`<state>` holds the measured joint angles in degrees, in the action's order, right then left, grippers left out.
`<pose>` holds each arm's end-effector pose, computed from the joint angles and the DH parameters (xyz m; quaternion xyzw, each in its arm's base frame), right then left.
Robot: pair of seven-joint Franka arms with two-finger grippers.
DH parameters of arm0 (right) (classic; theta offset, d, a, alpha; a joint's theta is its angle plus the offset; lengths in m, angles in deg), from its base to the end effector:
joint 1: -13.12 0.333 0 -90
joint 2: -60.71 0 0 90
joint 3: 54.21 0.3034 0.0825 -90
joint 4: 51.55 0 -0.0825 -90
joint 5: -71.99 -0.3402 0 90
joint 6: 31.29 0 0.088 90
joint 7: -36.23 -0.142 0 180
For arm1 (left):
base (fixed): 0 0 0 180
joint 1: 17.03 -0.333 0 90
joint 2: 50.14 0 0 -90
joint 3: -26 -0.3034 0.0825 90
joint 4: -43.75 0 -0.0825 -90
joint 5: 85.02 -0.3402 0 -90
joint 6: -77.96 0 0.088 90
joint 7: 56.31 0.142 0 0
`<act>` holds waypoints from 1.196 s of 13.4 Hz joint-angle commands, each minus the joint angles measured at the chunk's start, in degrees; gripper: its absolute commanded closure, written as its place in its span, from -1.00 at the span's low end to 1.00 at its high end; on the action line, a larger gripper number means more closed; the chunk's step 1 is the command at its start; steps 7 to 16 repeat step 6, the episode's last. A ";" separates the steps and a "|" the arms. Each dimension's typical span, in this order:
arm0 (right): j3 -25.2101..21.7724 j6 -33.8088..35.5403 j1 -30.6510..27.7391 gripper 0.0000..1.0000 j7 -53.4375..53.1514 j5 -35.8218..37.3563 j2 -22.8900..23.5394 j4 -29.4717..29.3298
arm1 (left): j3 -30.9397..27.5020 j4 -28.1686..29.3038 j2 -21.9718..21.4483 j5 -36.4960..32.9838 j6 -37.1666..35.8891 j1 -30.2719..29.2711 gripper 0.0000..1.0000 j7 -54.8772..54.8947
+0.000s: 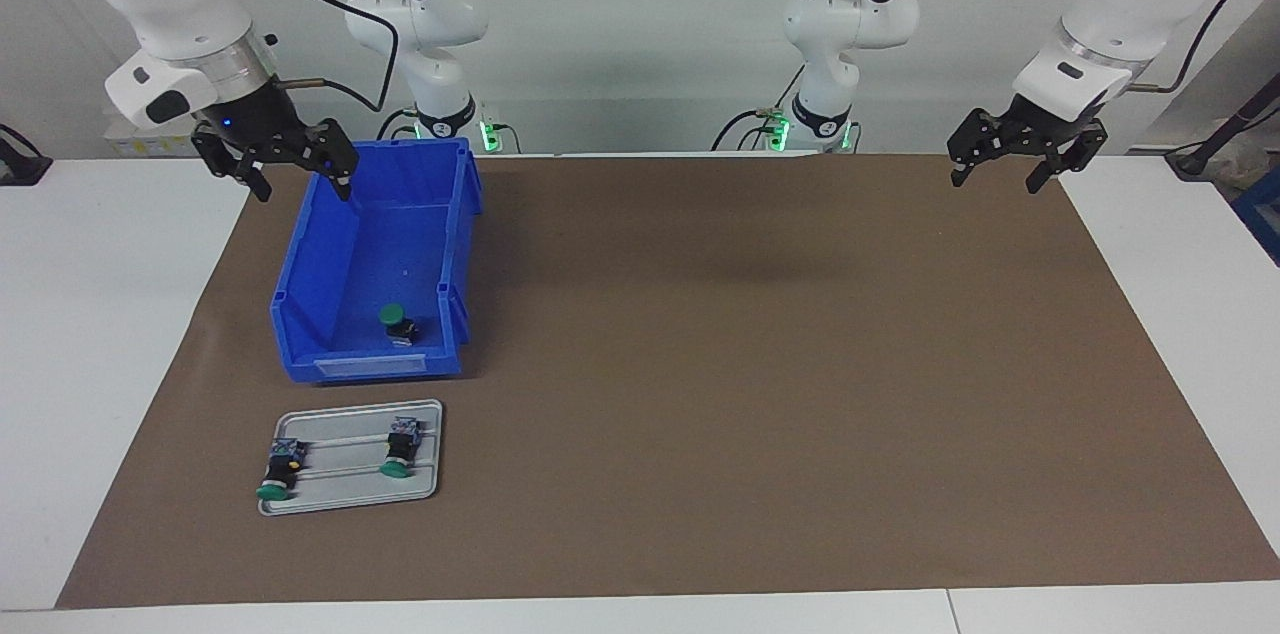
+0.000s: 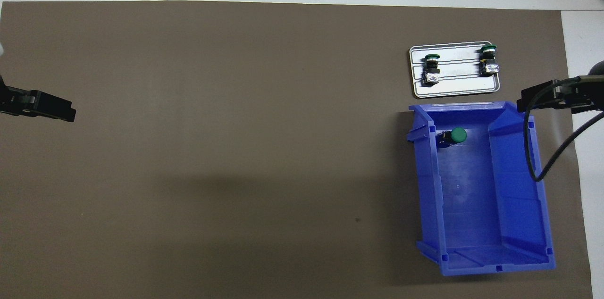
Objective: Place and press button with both arms
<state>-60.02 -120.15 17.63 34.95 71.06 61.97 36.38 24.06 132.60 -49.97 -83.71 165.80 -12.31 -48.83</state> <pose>0.5152 -0.0088 0.5794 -0.9997 0.0224 0.0028 0.0070 0.5064 -0.0279 0.5807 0.9958 -0.0897 -0.0098 0.0118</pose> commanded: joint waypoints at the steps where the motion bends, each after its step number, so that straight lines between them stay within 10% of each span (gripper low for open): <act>1: 0.27 1.22 -0.91 -1.00 0.40 0.39 -1.70 1.90 | 0.62 1.59 -1.49 0.10 -0.22 -0.86 -1.00 -0.44; 16: -0.08 2.46 -1.00 -1.00 1.11 0.48 -1.70 1.37 | 0.53 1.59 -1.49 0.10 -0.22 -0.86 -1.00 -0.44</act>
